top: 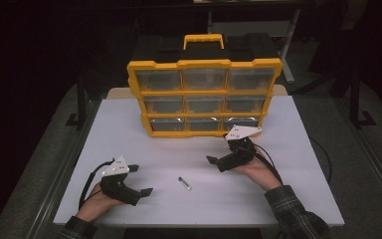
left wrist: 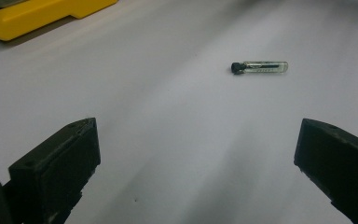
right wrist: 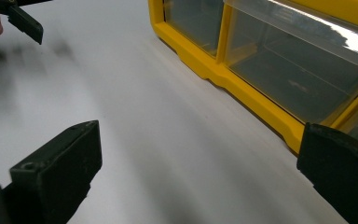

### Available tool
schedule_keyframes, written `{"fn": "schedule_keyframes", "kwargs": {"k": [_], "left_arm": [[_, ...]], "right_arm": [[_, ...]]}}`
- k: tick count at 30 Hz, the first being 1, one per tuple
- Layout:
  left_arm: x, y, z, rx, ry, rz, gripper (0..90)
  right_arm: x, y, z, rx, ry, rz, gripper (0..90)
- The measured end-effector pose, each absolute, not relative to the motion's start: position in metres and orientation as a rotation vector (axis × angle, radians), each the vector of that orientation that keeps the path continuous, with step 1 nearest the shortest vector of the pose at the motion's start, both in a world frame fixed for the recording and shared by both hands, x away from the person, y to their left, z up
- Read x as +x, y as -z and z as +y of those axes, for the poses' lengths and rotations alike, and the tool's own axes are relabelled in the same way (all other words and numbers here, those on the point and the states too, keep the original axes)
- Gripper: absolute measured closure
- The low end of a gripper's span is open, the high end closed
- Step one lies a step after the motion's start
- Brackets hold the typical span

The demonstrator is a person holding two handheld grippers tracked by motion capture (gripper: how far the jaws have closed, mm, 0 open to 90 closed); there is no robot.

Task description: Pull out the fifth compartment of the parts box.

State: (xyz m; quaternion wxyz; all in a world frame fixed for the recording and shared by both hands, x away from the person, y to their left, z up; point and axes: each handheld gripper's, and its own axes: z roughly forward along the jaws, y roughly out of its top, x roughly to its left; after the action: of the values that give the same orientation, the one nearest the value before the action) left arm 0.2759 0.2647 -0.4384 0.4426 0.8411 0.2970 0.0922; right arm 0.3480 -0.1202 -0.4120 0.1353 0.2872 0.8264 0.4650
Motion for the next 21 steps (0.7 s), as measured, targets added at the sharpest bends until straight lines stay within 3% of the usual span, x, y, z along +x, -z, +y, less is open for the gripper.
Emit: {"fn": "schedule_keyframes", "kwargs": {"k": [21], "left_arm": [[0.276,0.438,0.266,2.098,-0.238,0.726,0.0]], "right_arm": [[0.356,0.41,-0.108,0.827,-1.36,2.402,0.0]]}}
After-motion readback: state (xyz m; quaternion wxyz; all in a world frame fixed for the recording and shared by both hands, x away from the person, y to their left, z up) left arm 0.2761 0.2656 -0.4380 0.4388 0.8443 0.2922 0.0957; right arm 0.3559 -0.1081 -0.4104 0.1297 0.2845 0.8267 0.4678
